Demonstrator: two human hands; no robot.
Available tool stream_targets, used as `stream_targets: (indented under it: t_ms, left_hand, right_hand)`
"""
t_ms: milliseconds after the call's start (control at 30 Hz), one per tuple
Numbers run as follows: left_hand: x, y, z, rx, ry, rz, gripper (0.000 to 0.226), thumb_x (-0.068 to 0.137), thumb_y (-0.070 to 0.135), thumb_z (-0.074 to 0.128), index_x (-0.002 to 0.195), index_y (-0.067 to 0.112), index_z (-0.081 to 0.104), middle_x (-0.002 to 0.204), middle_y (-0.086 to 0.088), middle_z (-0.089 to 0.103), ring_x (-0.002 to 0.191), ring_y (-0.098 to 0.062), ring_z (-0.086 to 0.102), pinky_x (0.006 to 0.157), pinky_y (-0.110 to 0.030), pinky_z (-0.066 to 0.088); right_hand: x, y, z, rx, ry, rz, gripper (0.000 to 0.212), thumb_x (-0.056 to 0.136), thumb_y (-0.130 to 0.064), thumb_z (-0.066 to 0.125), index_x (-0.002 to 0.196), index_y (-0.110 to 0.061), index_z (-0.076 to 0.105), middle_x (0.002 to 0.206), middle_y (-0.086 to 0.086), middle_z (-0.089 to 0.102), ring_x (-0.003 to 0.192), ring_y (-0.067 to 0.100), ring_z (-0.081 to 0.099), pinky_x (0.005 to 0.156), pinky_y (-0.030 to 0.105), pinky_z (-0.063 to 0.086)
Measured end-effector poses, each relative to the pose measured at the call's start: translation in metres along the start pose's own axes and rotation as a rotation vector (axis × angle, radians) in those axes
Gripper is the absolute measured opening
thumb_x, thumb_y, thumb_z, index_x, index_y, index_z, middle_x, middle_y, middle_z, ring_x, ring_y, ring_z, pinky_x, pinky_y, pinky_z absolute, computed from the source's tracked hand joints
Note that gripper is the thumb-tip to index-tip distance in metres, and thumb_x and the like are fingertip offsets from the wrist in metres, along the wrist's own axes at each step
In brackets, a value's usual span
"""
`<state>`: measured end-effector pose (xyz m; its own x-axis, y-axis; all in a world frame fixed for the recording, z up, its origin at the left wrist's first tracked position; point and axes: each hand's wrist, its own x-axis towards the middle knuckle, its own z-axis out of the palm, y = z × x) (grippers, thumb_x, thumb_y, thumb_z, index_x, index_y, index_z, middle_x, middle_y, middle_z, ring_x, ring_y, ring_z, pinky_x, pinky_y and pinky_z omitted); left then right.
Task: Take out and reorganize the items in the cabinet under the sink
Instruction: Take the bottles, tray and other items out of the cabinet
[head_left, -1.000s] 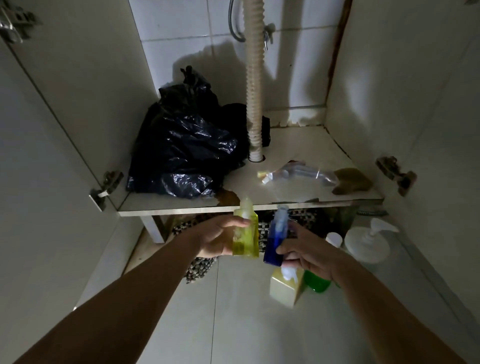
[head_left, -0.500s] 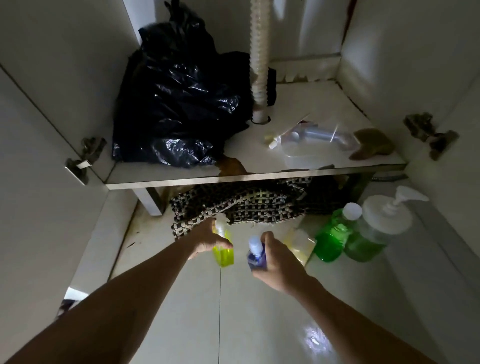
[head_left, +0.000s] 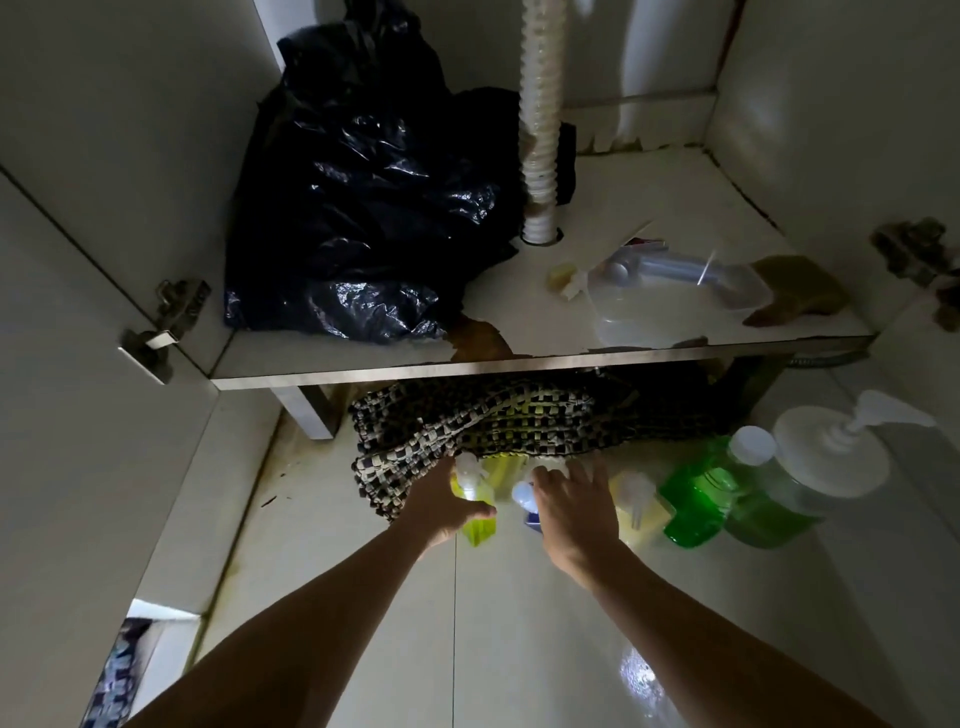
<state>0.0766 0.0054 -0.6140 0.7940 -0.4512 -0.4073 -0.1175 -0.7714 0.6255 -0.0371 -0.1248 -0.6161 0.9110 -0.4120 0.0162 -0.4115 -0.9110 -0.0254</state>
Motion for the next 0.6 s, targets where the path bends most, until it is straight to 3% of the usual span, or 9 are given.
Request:
stream_targets:
  t_ms: [100, 167, 267, 333, 433, 533, 600]
  left_hand:
    - [-0.001, 0.002, 0.01, -0.009, 0.003, -0.011, 0.073, 0.069, 0.036, 0.081, 0.131, 0.017, 0.048, 0.131, -0.001, 0.054, 0.119, -0.021, 0.049, 0.094, -0.027, 0.039]
    - [-0.005, 0.008, 0.016, -0.024, 0.012, -0.015, 0.065, 0.07, 0.034, 0.081, 0.125, 0.017, 0.05, 0.12, 0.0, 0.057, 0.108, -0.018, 0.051, 0.082, -0.024, 0.036]
    - [-0.009, 0.011, 0.027, -0.066, 0.024, 0.01, 0.061, 0.07, 0.029, 0.081, 0.12, 0.017, 0.049, 0.104, 0.003, 0.057, 0.099, -0.019, 0.055, 0.073, -0.021, 0.035]
    - [-0.013, 0.014, 0.031, -0.058, 0.014, 0.023, 0.065, 0.069, 0.027, 0.082, 0.122, 0.016, 0.046, 0.104, 0.002, 0.057, 0.096, -0.018, 0.054, 0.071, -0.019, 0.035]
    - [-0.015, 0.016, 0.032, -0.008, -0.055, 0.017, 0.071, 0.071, 0.03, 0.081, 0.128, 0.015, 0.041, 0.117, -0.004, 0.057, 0.096, -0.015, 0.048, 0.074, -0.018, 0.037]
    - [-0.017, 0.019, 0.026, 0.068, -0.113, -0.006, 0.086, 0.07, 0.036, 0.081, 0.137, 0.015, 0.031, 0.128, -0.007, 0.054, 0.107, -0.021, 0.051, 0.08, -0.022, 0.04]
    - [-0.019, 0.023, 0.02, 0.1, -0.129, -0.02, 0.094, 0.069, 0.038, 0.082, 0.141, 0.015, 0.027, 0.131, -0.011, 0.053, 0.116, -0.027, 0.052, 0.089, -0.026, 0.042]
  right_hand:
    - [0.005, 0.002, -0.006, 0.021, -0.074, 0.061, 0.037, 0.068, -0.019, 0.08, 0.101, -0.011, 0.065, 0.088, 0.006, 0.073, 0.108, 0.031, 0.06, 0.114, 0.055, 0.017]
    - [0.006, 0.005, -0.005, -0.018, -0.098, 0.086, 0.033, 0.079, -0.016, 0.069, 0.11, -0.011, 0.061, 0.1, 0.008, 0.071, 0.12, 0.033, 0.051, 0.115, 0.056, 0.009]
    - [0.002, 0.007, -0.002, -0.073, -0.102, 0.152, 0.034, 0.052, -0.018, 0.086, 0.08, -0.008, 0.069, 0.069, 0.009, 0.069, 0.093, 0.035, 0.065, 0.106, 0.058, 0.03]
    - [0.001, 0.008, 0.003, -0.078, -0.04, 0.161, 0.033, 0.039, -0.013, 0.088, 0.065, -0.006, 0.069, 0.058, 0.01, 0.065, 0.08, 0.036, 0.067, 0.099, 0.058, 0.041]
    - [-0.002, 0.008, 0.001, -0.06, 0.02, 0.15, 0.03, 0.034, -0.007, 0.086, 0.057, -0.004, 0.067, 0.053, 0.011, 0.062, 0.077, 0.036, 0.067, 0.098, 0.056, 0.041]
    - [-0.003, 0.01, 0.0, -0.025, 0.002, 0.15, 0.036, 0.033, -0.021, 0.092, 0.053, -0.008, 0.066, 0.051, 0.007, 0.063, 0.077, 0.033, 0.068, 0.097, 0.052, 0.044]
    - [-0.003, 0.012, 0.003, -0.016, 0.027, 0.158, 0.036, 0.032, -0.02, 0.092, 0.054, -0.01, 0.065, 0.05, 0.006, 0.062, 0.075, 0.033, 0.068, 0.101, 0.052, 0.035]
